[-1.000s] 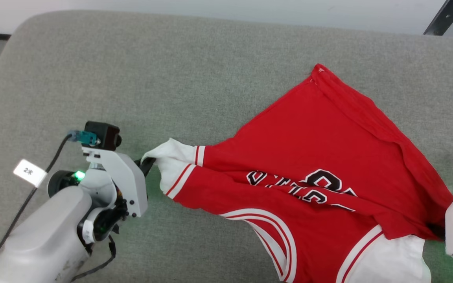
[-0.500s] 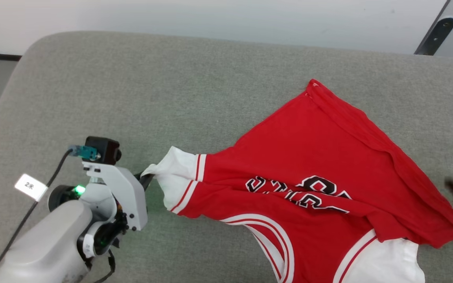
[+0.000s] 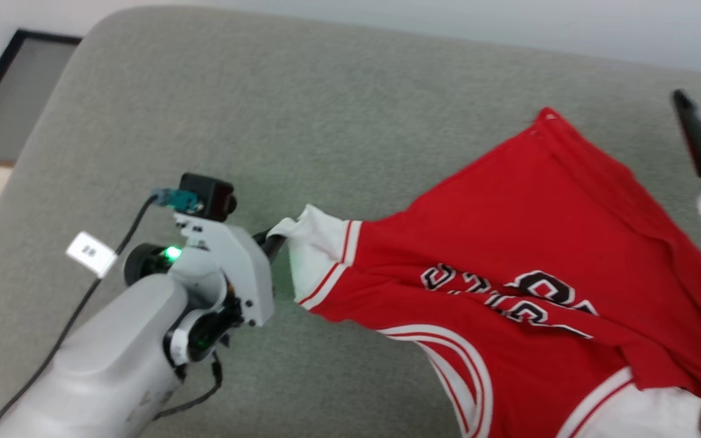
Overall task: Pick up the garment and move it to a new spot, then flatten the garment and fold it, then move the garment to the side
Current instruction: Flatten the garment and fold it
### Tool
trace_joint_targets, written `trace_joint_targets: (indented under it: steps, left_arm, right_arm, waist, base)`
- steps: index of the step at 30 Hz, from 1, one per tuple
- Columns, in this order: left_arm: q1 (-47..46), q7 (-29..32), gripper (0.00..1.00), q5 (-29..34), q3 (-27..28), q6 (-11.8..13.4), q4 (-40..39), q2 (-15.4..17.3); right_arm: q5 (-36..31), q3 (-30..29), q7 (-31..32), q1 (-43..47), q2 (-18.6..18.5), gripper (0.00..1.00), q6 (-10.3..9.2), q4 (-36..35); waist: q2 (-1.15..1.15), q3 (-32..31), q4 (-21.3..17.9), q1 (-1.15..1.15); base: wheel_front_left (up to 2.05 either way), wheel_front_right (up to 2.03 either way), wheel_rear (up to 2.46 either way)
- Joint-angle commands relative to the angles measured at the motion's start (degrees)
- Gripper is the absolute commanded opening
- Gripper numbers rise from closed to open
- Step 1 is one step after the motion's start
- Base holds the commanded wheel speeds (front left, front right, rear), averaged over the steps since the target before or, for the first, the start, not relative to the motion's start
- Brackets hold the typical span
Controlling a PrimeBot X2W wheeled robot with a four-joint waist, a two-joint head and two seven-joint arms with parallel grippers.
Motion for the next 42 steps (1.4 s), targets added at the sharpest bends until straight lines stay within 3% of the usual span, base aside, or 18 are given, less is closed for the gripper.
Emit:
trace_joint_targets:
  steps: [1, 6, 11, 21, 22, 23, 24, 25, 26, 34, 42]
  left_arm:
    - [-1.29, -0.30, 0.00, 0.46, -0.29, -0.92, 0.93, -1.13]
    - [-3.69, -0.71, 0.00, 0.81, -0.90, -2.97, 3.89, -3.93]
    - [-5.61, -1.34, 0.00, 1.08, -1.36, -4.78, 7.01, -6.38]
    - [-8.22, -3.26, 0.00, 1.01, -1.84, -7.96, 12.88, -10.26]
    - [-8.47, -3.47, 0.00, 1.05, -1.87, -8.21, 13.42, -10.50]
    - [-8.71, -3.52, 0.00, 1.05, -1.89, -8.42, 14.07, -10.80]
    - [-8.71, -3.52, 0.00, 1.05, -1.89, -8.42, 14.07, -10.80]
    - [-8.84, -3.67, 0.00, 0.99, -1.92, -8.70, 14.59, -11.07]
    - [-8.95, -3.78, 0.00, 0.94, -1.97, -8.92, 15.14, -11.25]
    - [-10.39, -3.65, 0.00, 0.01, -1.32, -10.07, 19.50, -10.66]
    - [-17.00, -0.66, 0.00, 0.93, -0.76, -10.06, 22.21, -8.63]
  right_arm:
    - [0.11, 2.60, 0.51, -3.98, -0.34, 1.00, -0.04, 4.86]
    - [2.27, 8.71, 8.92, -12.84, -0.44, 1.00, -0.05, 19.65]
    - [2.61, 13.12, 18.78, -19.67, 0.31, 1.00, -0.05, 29.40]
    - [0.00, 15.08, 23.47, -25.85, 2.39, 1.00, -0.05, 42.42]
    - [-0.52, 15.11, 23.39, -25.95, 2.67, 0.96, -0.05, 43.65]
    - [-0.92, 15.02, 23.16, -26.19, 2.87, 0.50, -0.05, 44.81]
    - [-0.92, 15.02, 23.16, -26.19, 2.87, 0.50, -0.05, 44.81]
    - [-1.19, 14.75, 23.09, -26.52, 3.06, 0.33, -0.05, 45.91]
    - [-1.33, 14.59, 22.84, -26.65, 3.41, 0.00, -0.05, 46.83]
    - [-1.82, 12.40, 20.99, -31.04, 5.02, 0.00, -0.06, 50.99]
    - [-1.48, 11.95, 15.56, -36.51, 8.40, 0.00, -0.05, 51.67]
  waist:
    - [0.00, 2.44, 3.01, 0.00]
    - [0.00, 4.11, 5.38, 0.00]
    - [0.00, 5.62, 7.24, 0.00]
    - [0.00, 8.23, 9.51, 0.00]
    - [0.00, 8.30, 9.59, 0.00]
    - [0.00, 8.38, 9.64, 0.00]
    - [0.00, 8.38, 9.64, 0.00]
    - [0.00, 8.43, 9.69, 0.00]
    - [0.00, 8.43, 9.71, 0.00]
    - [0.00, 6.66, 7.77, 0.00]
    - [0.00, 2.92, 3.35, 0.00]
  base:
    - [0.00, 0.00, 0.00]
    - [0.00, 0.00, 0.00]
    - [0.00, 0.00, 0.00]
    - [0.00, 0.00, 0.00]
    - [0.00, 0.00, 0.00]
    - [0.00, 0.00, 0.00]
    - [0.00, 0.00, 0.00]
    - [0.00, 0.00, 0.00]
    - [0.00, 0.00, 0.00]
    - [0.00, 0.00, 0.00]
    - [0.00, 0.00, 0.00]
